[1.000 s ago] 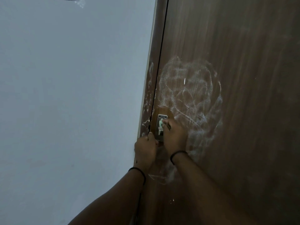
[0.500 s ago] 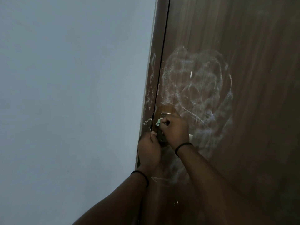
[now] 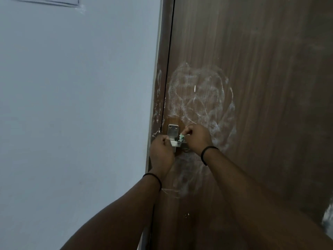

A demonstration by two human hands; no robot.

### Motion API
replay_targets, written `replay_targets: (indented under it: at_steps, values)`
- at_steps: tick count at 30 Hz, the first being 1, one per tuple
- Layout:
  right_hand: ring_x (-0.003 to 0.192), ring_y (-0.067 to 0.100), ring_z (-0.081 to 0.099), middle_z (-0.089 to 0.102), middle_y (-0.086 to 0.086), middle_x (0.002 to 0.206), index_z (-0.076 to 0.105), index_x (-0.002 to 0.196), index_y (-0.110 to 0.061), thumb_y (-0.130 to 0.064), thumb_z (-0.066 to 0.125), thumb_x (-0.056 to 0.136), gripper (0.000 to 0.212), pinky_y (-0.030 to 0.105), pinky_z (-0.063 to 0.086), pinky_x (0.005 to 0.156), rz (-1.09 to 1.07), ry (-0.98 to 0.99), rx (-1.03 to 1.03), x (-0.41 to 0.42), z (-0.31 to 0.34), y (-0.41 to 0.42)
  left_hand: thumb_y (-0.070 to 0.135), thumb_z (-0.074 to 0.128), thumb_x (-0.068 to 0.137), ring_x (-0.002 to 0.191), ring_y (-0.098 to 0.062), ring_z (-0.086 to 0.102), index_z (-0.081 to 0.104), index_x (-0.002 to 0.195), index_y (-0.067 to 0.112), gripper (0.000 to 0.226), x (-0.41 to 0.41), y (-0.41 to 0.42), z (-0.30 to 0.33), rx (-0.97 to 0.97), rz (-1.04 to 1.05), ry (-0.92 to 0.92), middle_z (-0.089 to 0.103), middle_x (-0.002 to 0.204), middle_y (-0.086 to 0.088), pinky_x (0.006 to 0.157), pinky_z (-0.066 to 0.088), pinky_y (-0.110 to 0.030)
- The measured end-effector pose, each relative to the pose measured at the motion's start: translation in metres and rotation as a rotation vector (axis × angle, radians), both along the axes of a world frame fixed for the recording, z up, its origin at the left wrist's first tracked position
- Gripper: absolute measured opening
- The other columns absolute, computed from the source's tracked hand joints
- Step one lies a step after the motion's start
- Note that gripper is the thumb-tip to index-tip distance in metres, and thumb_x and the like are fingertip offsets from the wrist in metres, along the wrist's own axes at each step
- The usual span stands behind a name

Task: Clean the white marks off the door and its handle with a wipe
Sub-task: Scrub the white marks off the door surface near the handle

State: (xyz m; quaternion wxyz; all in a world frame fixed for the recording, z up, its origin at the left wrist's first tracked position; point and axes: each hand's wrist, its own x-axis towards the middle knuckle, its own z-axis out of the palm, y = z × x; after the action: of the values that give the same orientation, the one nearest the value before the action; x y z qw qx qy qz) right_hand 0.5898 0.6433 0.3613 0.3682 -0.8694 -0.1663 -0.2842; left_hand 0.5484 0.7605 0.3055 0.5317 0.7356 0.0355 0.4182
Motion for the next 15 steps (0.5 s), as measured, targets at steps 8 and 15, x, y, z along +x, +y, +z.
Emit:
replay_targets:
  at_steps: [8, 15]
  values:
    - [0.071, 0.018, 0.067, 0.074, 0.009, 0.094, 0.073, 0.094, -0.013, 0.002, 0.056, 0.094, 0.022, 0.040, 0.062, 0.073, 0.356, 0.207, 0.542, -0.016, -0.016, 0.007, 0.015, 0.058, 0.092, 0.056, -0.020, 0.060, 0.066, 0.067, 0.013, 0.026, 0.005, -0.012, 0.005, -0.209, -0.183, 0.021, 0.066, 0.064, -0.009, 0.059, 0.054, -0.044]
    - [0.094, 0.023, 0.071, 0.075, 0.006, 0.096, 0.077, 0.094, -0.011, -0.007, 0.067, 0.090, 0.011, 0.040, 0.058, 0.087, 0.345, 0.148, 0.504, -0.049, -0.007, -0.005, 0.007, 0.065, 0.088, 0.076, -0.022, 0.068, 0.078, 0.085, 0.012, 0.014, -0.023, -0.008, 0.023, -0.141, -0.226, -0.071, 0.074, 0.080, -0.005, 0.067, 0.056, -0.036]
